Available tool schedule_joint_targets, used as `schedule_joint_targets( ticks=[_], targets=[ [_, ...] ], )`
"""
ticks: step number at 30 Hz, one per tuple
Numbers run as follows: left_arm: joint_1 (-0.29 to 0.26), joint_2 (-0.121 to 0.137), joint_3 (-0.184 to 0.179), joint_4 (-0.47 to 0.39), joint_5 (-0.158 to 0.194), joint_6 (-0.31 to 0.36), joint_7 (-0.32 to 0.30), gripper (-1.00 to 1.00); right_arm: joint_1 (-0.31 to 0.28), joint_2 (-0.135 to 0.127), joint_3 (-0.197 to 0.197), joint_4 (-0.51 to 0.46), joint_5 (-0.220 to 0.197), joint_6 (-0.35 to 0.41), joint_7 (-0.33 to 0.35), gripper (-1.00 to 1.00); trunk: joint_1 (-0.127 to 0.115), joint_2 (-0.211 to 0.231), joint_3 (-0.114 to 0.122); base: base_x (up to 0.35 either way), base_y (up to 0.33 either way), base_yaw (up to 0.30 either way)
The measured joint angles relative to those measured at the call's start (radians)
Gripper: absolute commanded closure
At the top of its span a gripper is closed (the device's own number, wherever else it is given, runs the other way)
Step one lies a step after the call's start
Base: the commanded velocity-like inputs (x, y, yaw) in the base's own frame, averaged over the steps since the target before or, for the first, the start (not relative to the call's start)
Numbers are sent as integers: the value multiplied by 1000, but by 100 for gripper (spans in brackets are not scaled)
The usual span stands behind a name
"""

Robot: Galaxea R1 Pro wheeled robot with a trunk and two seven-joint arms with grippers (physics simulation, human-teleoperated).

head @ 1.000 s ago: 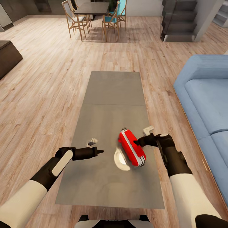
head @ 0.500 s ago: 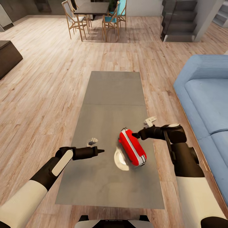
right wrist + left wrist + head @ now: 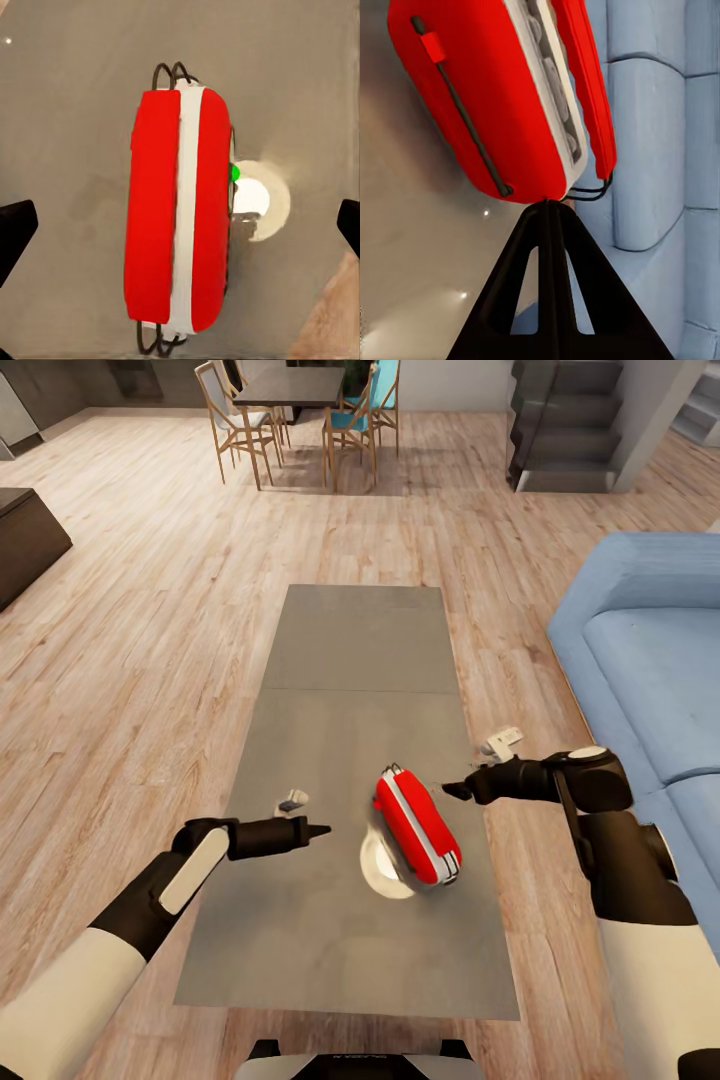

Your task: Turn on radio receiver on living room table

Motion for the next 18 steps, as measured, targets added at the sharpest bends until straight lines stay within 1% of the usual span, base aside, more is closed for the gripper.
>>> schedule_joint_targets(
  ticks=[2, 5, 6, 7, 8, 9, 10, 12, 15, 16, 18],
  targets=[
    [0, 9, -1, -5, -1, 0, 0, 100, 8, -27, -1, 0, 0, 0, 3, -100, 0, 0, 0, 0, 0, 0],
    [0, 40, -2, -7, 0, -1, 1, 100, 34, -72, -3, 0, -1, -5, 7, -100, 0, 0, 0, 0, 0, 0],
    [4, 72, -2, -8, 0, -1, 1, 100, 61, -115, -8, 1, 1, -11, 8, -100, 0, 0, 0, 0, 0, 0],
    [7, 89, -2, -8, 1, -1, 1, 100, 74, -134, -10, 1, -3, -12, 8, -100, 0, 0, 0, 0, 0, 0],
    [9, 97, -2, -8, 2, -1, 1, 100, 80, -142, -11, 1, -4, -12, 8, -100, 0, 0, 0, 0, 0, 0],
    [19, 134, -2, -6, -1, -2, 1, 100, 107, -173, -25, 2, -2, -19, 8, -100, 0, 0, 0, 0, 0, 0],
    [29, 157, -2, -4, 1, -2, 1, 100, 123, -189, -40, 3, -4, -25, 9, -100, 0, 0, 0, 0, 0, 0],
    [58, 200, -2, -2, 1, -2, 0, 100, 156, -214, -86, 7, -3, -49, 9, -100, 0, 0, 0, 0, 0, 0],
    [104, 250, -2, 1, 1, -2, 0, 100, 209, -236, -167, 13, -3, -103, 10, -100, 0, 0, 0, 0, 0, 0],
    [142, 276, -2, 2, -3, -3, 2, 100, 250, -249, -219, 18, 1, -144, 9, -100, 0, 0, 0, 0, 0, 0],
    [189, 302, -2, 12, -1, -19, 4, 100, 302, -265, -276, 28, 12, -188, 8, -100, 0, 0, 0, 0, 0, 0]
  ],
)
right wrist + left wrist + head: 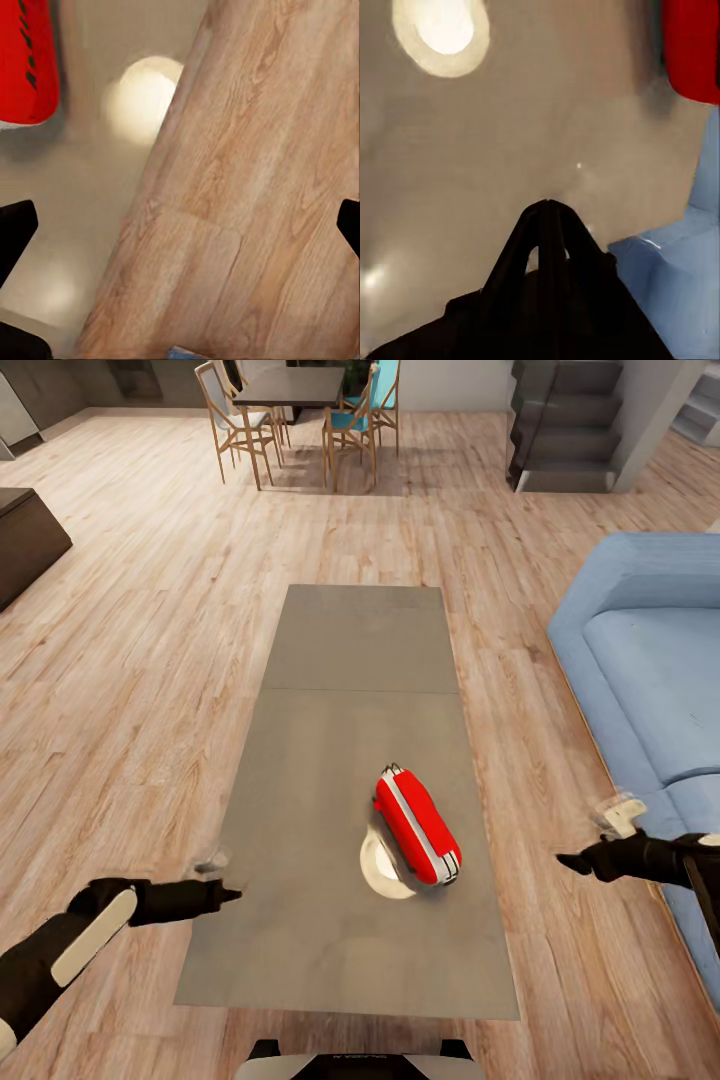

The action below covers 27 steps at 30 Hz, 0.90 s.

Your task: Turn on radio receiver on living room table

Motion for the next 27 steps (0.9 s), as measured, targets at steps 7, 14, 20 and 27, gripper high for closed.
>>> schedule_joint_targets(
  ticks=[7, 14, 20, 27],
  targets=[
    [84, 67, -2, 281, 4, -211, -7, 100, 115, -13, -280, 386, 102, -352, -23, -100, 0, 0, 0, 0, 0, 0],
    [89, 30, -10, 648, -7, -375, -59, 100, 121, -15, -371, 1023, 229, -710, -308, -100, 0, 0, 0, 0, 0, 0],
    [89, -113, -74, 995, -114, -594, -67, 100, 121, -7, -368, 1350, 319, -814, -434, -100, 0, 0, 0, 0, 0, 0],
    [180, -188, -78, 1047, -151, -656, 3, 100, 174, 61, -369, 1527, 340, -892, -682, -100, 0, 0, 0, 0, 0, 0]
  ],
)
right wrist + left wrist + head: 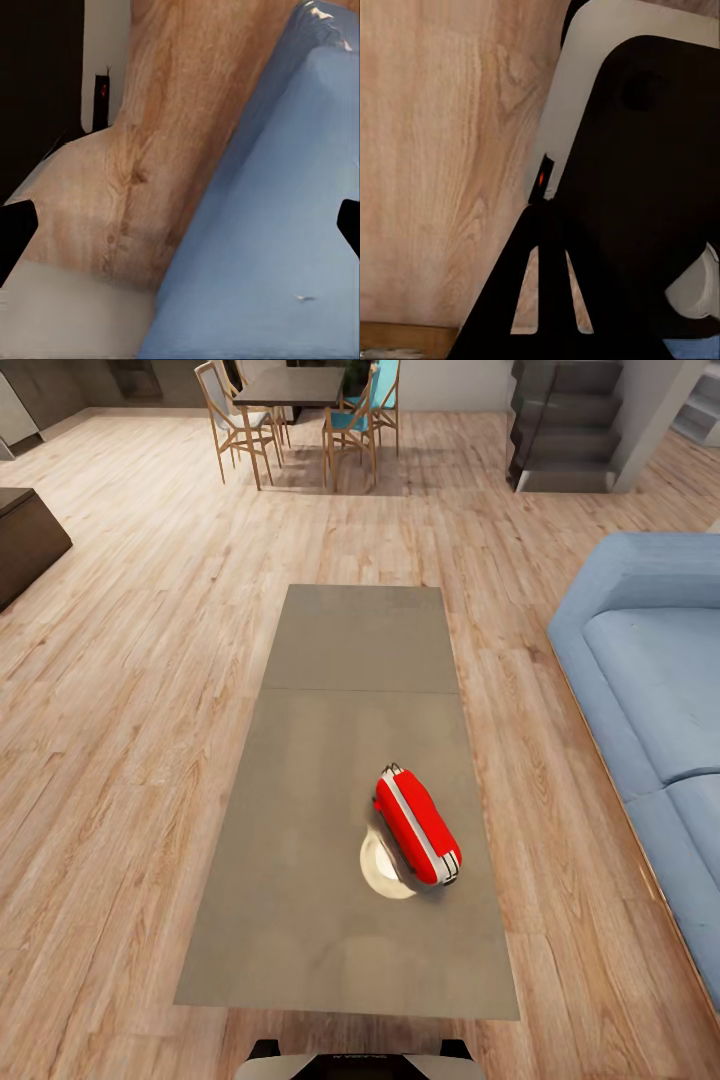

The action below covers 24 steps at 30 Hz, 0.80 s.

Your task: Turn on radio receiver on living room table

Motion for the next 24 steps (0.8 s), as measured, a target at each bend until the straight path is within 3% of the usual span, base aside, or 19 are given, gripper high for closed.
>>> schedule_joint_targets(
  ticks=[4, 6, 10, 14, 16, 24],
  targets=[
    [47, -71, 1, 2, -37, -23, 176, 100, 40, 81, -1, 8, -1, -13, -63, -100, 0, 0, 0, 0, 0, 0],
    [60, -144, 1, 2, -86, -54, 305, 100, 61, 154, -2, 10, -2, -14, -118, -100, 0, 0, 0, 0, 0, 0],
    [77, -209, 1, 2, -105, -67, 395, 100, 84, 231, -4, 11, -7, -15, -194, -100, 0, 0, 0, 0, 0, 0],
    [92, -231, 1, 2, -109, -74, 435, 100, 100, 299, -6, 11, -11, -12, -238, -100, 0, 0, 0, 0, 0, 0],
    [94, -234, 2, 2, -110, -75, 437, 100, 102, 316, -7, 11, -13, -11, -241, -100, 0, 0, 0, 0, 0, 0],
    [97, -233, 2, 2, -106, -72, 438, 100, 103, 334, -7, 11, -12, -10, -242, -100, 0, 0, 0, 0, 0, 0]
  ],
)
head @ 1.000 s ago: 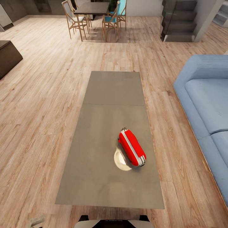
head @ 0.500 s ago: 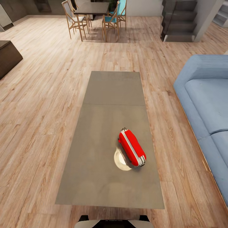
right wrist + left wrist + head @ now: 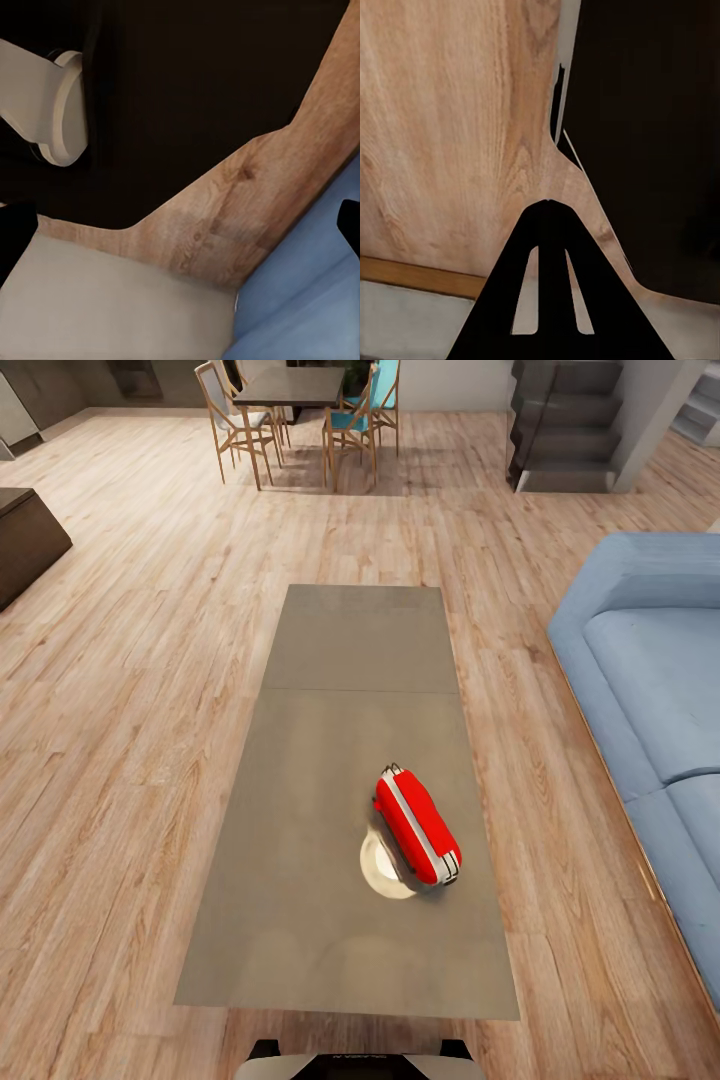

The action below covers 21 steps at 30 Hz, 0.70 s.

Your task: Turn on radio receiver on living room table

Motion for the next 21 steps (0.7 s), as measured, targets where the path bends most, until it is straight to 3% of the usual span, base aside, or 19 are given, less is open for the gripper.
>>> schedule_joint_targets(
  ticks=[21],
  targets=[
    [0, 0, 1, 0, -1, 0, -3, 100, 0, -13, 2, -2, 2, -2, 0, -100, 0, 0, 0, 0, 0, 0]
  ],
)
